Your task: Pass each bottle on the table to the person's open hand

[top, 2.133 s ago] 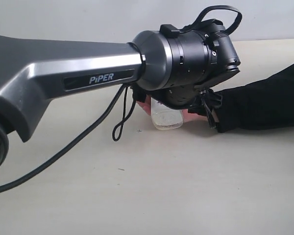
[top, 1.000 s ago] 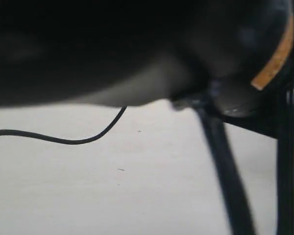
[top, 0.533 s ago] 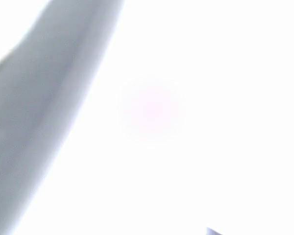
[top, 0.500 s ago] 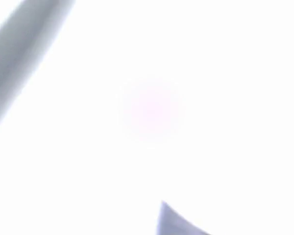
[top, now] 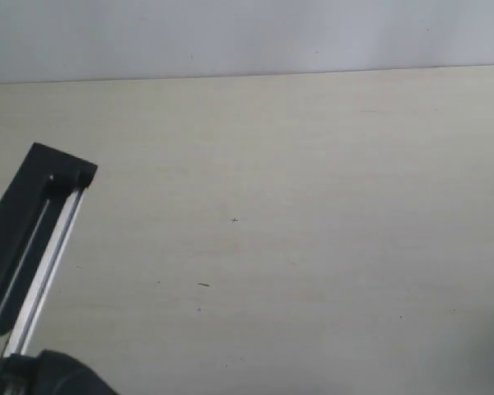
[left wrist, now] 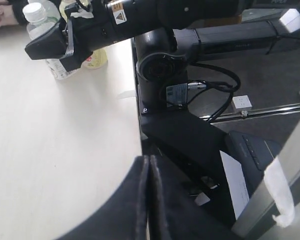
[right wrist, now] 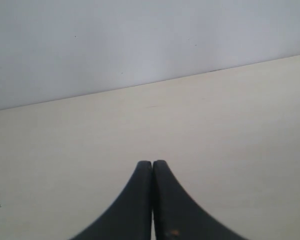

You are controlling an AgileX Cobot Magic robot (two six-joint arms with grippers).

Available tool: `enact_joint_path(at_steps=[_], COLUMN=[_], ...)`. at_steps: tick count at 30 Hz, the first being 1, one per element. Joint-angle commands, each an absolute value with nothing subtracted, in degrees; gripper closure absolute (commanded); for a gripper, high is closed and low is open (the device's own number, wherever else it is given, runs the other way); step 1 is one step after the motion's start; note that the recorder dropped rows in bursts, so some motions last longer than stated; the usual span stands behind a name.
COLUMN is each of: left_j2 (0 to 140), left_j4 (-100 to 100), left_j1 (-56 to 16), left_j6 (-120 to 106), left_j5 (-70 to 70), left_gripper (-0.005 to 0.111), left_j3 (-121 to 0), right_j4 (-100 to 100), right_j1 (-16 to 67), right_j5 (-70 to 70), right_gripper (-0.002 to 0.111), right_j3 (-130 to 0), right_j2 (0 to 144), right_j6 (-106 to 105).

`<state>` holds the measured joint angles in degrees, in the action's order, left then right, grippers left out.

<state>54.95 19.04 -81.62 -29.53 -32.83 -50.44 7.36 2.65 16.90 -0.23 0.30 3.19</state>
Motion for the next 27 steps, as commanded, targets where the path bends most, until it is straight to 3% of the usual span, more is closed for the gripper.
enact_joint_path(at_steps=[1, 4, 7, 12, 18, 23, 27], left_j2=[54.72, 54.72, 54.6, 53.6, 45.02, 33.66, 24.15], left_j4=[19.21, 18.73, 19.91, 35.93, 55.4, 52.35, 47.64], left_j1=[-81.78, -81.33, -75.5, -54.42, -22.48, -7.89, -2.36], left_j6=[-29.67, -29.83, -29.54, -29.54, -29.54, -29.98, -29.98], left_j5=[-34.02, -34.24, -33.85, -31.08, -30.07, -28.71, -27.45], left_gripper=[0.107, 0.107, 0.107, 0.107, 0.107, 0.107, 0.107], left_j3=[-50.18, -50.18, -50.18, -49.15, -43.6, -37.73, -33.02], right_j4=[7.13, 7.13, 7.13, 7.13, 7.13, 7.13, 7.13], right_j1=[2.62, 2.62, 2.62, 2.62, 2.62, 2.62, 2.62], right_j5=[16.41, 16.41, 16.41, 16.41, 16.41, 16.41, 16.41], right_gripper=[0.108, 0.108, 0.108, 0.108, 0.108, 0.108, 0.108], right_j3=[0.0, 0.0, 0.0, 0.0, 0.0, 0.0, 0.0], right_j2=[0.0, 0.0, 0.0, 0.0, 0.0, 0.0, 0.0], right_j6=[3.06, 3.06, 3.06, 3.06, 3.06, 3.06, 3.06])
